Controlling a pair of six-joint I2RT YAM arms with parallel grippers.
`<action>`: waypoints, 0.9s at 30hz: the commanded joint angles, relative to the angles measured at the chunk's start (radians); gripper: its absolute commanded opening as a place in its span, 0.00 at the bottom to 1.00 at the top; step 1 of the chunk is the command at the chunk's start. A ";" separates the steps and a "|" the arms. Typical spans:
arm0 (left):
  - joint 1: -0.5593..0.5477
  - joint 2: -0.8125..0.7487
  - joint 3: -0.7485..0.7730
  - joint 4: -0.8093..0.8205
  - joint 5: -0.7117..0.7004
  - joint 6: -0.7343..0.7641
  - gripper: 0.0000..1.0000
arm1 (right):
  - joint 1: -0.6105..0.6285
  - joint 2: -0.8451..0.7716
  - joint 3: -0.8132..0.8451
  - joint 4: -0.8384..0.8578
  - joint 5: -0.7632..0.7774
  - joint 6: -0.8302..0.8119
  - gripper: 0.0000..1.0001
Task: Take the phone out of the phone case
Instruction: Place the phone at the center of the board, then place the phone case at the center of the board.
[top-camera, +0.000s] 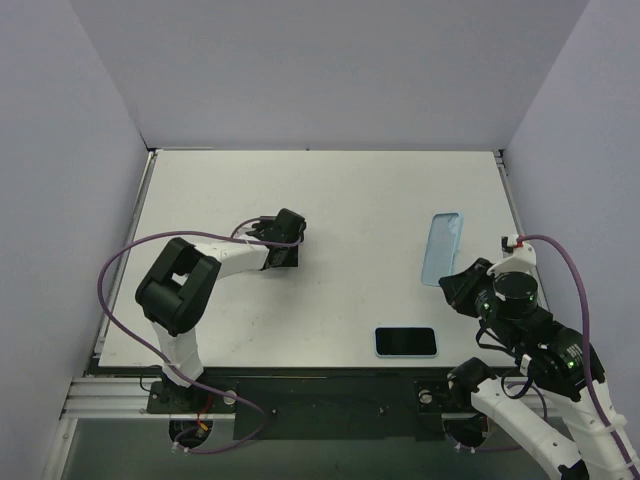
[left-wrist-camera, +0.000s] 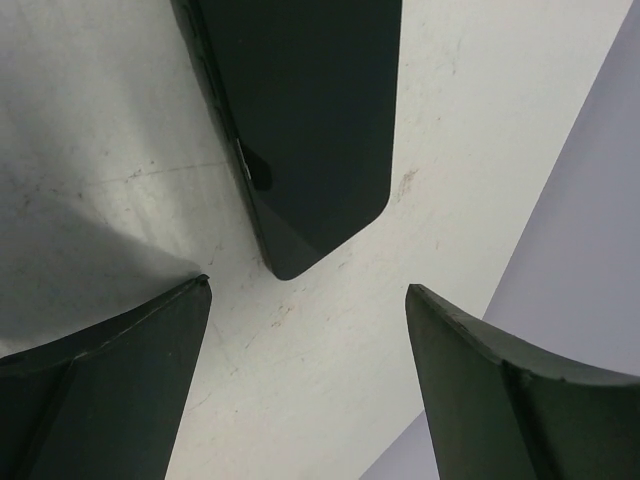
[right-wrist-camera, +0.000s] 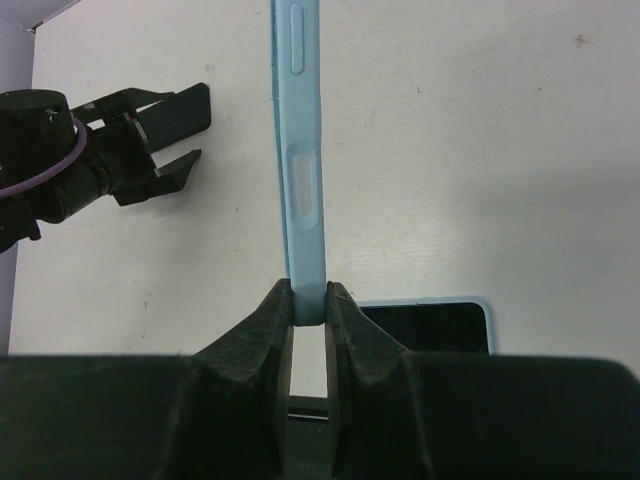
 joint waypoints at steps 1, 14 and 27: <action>0.016 -0.039 -0.022 -0.137 0.112 -0.336 0.91 | -0.007 -0.001 -0.049 0.113 -0.012 0.013 0.00; -0.004 -0.370 0.069 -0.137 0.235 0.616 0.91 | -0.013 0.113 -0.077 0.161 -0.056 -0.138 0.00; 0.030 -1.005 -0.281 -0.007 0.278 1.139 0.91 | -0.037 0.407 0.044 0.146 -0.081 -0.338 0.00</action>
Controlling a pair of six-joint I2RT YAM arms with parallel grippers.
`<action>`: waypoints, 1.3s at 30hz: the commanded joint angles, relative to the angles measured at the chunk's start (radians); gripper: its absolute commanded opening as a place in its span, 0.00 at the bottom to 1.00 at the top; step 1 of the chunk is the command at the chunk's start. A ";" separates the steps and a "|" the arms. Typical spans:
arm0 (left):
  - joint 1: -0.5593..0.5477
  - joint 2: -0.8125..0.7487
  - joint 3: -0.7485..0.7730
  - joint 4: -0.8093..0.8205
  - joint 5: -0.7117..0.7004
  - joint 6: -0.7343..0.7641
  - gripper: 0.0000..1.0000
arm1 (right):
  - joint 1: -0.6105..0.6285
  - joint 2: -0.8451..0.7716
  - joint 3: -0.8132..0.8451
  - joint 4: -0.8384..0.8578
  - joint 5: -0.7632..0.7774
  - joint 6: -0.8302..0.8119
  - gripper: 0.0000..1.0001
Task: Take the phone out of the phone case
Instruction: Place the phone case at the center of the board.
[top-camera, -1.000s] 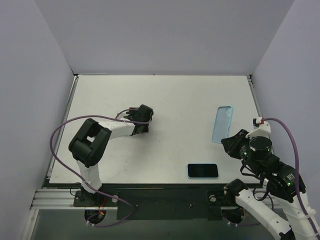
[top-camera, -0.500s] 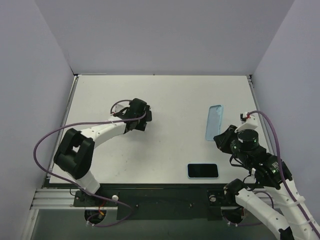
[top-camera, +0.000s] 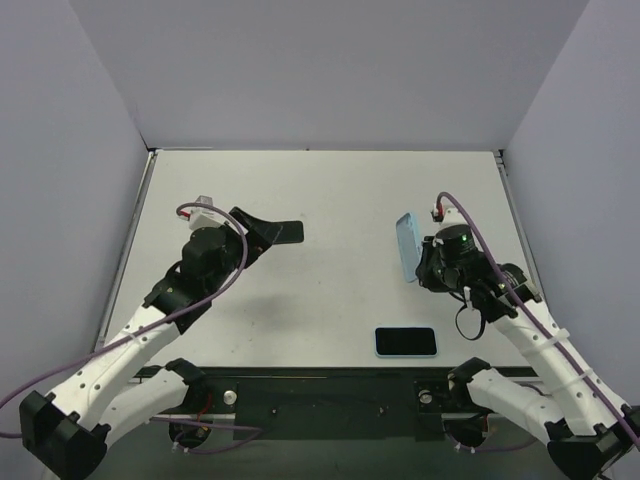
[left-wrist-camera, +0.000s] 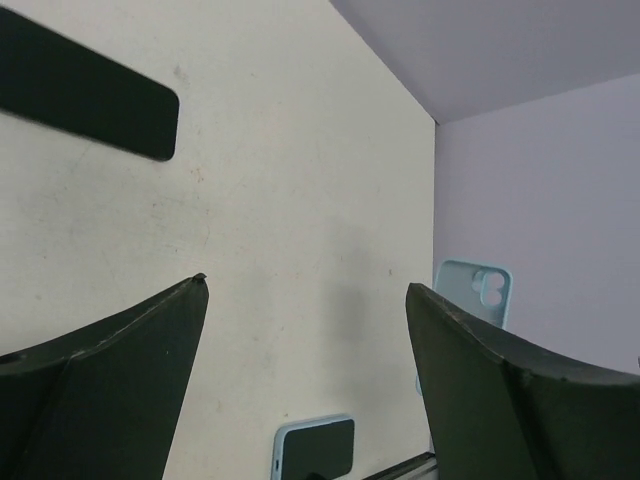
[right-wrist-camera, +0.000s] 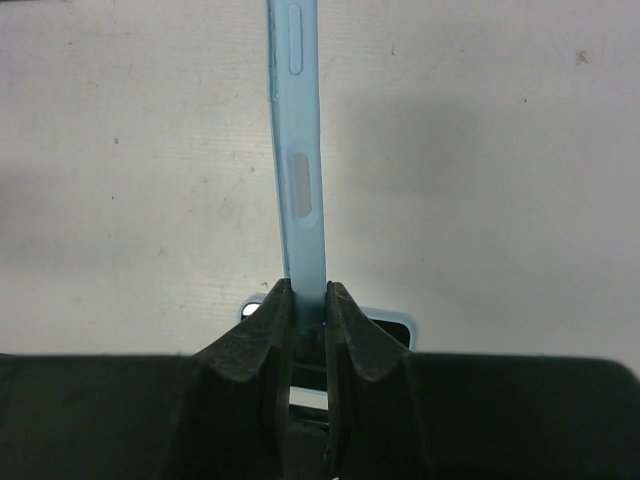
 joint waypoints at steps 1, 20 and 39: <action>0.010 -0.089 0.045 -0.017 0.028 0.273 0.91 | -0.024 0.070 0.066 0.088 -0.042 0.025 0.00; 0.014 -0.224 0.112 -0.220 0.074 0.345 0.90 | -0.051 0.532 -0.338 1.229 0.723 1.166 0.00; 0.010 -0.264 0.182 -0.309 0.029 0.390 0.90 | 0.061 0.915 -0.152 1.119 0.825 1.635 0.13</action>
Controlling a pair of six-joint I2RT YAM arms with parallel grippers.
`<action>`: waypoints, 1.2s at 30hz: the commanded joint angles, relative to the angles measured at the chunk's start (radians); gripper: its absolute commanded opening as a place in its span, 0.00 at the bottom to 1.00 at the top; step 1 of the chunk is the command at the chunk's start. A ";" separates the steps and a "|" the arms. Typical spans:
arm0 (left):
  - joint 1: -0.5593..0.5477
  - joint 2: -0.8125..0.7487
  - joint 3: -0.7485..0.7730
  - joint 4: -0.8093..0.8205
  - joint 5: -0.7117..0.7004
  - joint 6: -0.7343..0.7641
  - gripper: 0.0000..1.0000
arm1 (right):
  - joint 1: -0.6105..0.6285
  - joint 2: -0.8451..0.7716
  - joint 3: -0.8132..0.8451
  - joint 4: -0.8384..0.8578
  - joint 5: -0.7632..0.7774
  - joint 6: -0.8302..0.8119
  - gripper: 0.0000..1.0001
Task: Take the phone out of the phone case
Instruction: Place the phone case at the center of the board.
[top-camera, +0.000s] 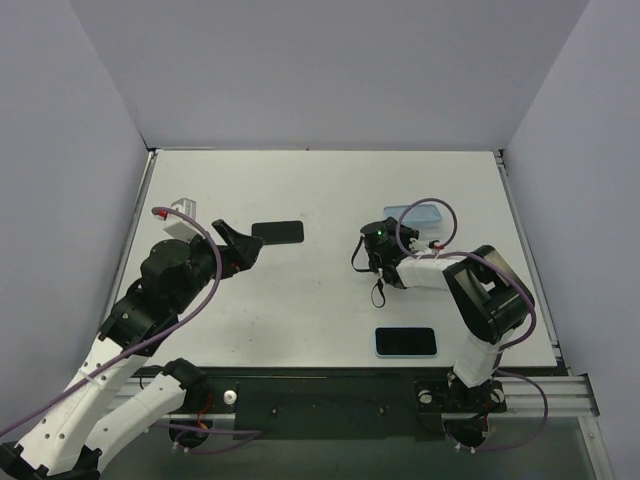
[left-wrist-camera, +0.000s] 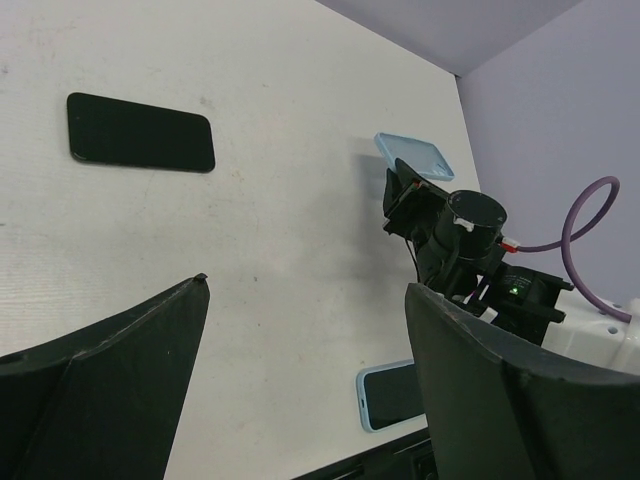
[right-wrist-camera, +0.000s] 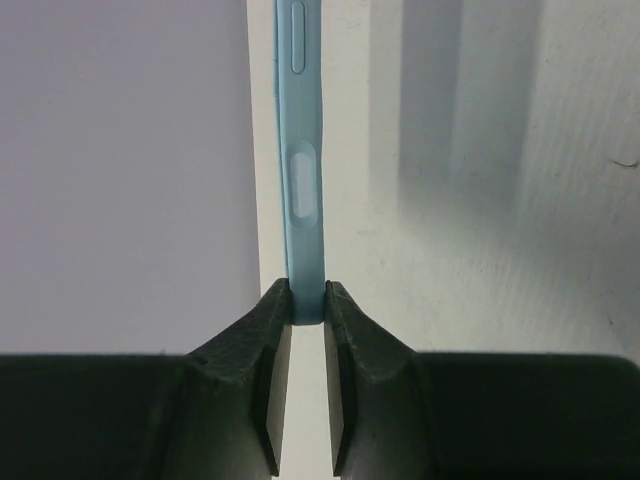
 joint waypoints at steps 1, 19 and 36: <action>0.001 -0.013 0.049 -0.002 -0.016 0.031 0.90 | 0.006 0.015 0.017 -0.045 0.060 0.056 0.16; 0.006 -0.011 0.000 0.053 0.048 -0.010 0.90 | -0.057 -0.405 -0.024 -0.404 -0.513 -0.610 0.89; -0.186 0.489 -0.076 0.341 0.241 0.022 0.90 | -0.092 -1.235 -0.025 -1.168 -0.330 -1.209 0.90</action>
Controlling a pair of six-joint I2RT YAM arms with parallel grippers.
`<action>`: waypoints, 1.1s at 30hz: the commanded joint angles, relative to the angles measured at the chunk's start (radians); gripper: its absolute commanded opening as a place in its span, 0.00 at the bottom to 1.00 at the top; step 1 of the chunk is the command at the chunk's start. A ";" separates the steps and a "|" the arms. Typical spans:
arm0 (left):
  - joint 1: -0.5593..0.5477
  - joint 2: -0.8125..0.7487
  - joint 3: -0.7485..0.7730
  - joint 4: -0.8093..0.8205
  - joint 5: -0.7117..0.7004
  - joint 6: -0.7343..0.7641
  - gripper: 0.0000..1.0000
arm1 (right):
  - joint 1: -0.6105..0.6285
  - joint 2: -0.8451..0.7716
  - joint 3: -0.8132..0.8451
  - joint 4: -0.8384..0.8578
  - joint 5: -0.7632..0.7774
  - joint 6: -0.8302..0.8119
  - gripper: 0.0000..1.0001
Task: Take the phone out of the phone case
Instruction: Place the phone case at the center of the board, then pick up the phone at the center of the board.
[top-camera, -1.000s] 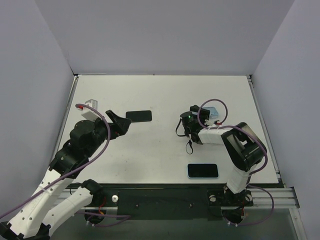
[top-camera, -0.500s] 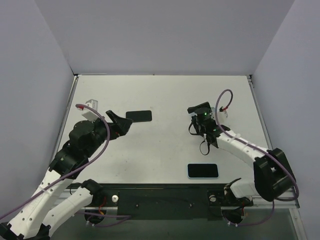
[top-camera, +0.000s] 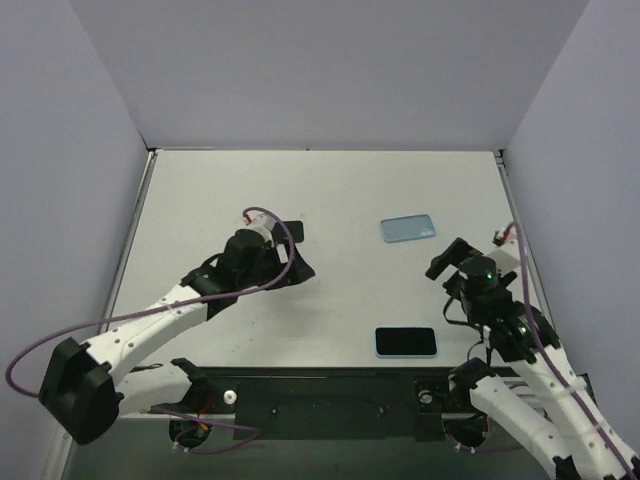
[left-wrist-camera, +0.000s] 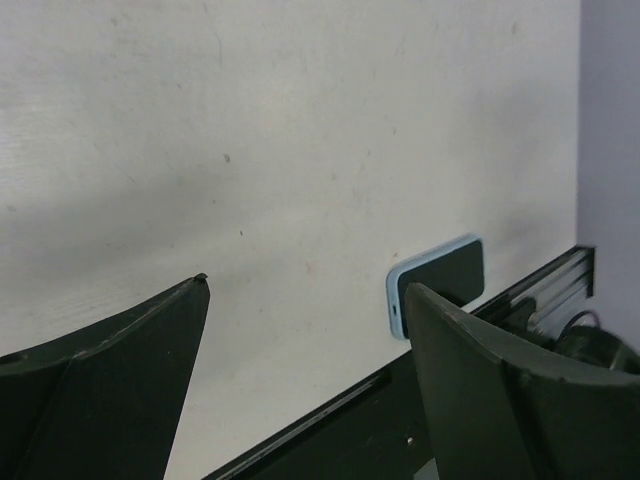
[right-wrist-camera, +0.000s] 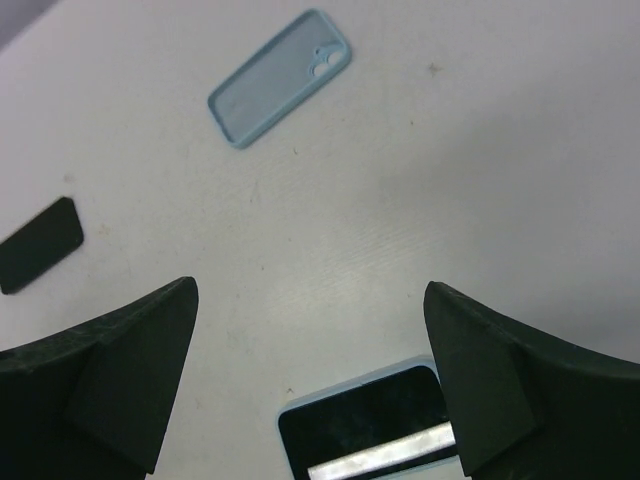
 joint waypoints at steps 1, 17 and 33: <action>-0.203 0.186 0.125 0.108 -0.038 0.128 0.91 | -0.026 -0.220 -0.006 -0.108 0.107 -0.075 0.90; -0.578 0.801 0.612 -0.088 0.160 1.038 0.89 | -0.012 -0.633 0.179 -0.178 0.115 -0.170 0.89; -0.607 1.145 0.986 -0.315 0.304 1.109 0.90 | 0.123 -0.704 0.275 -0.272 0.294 -0.164 0.89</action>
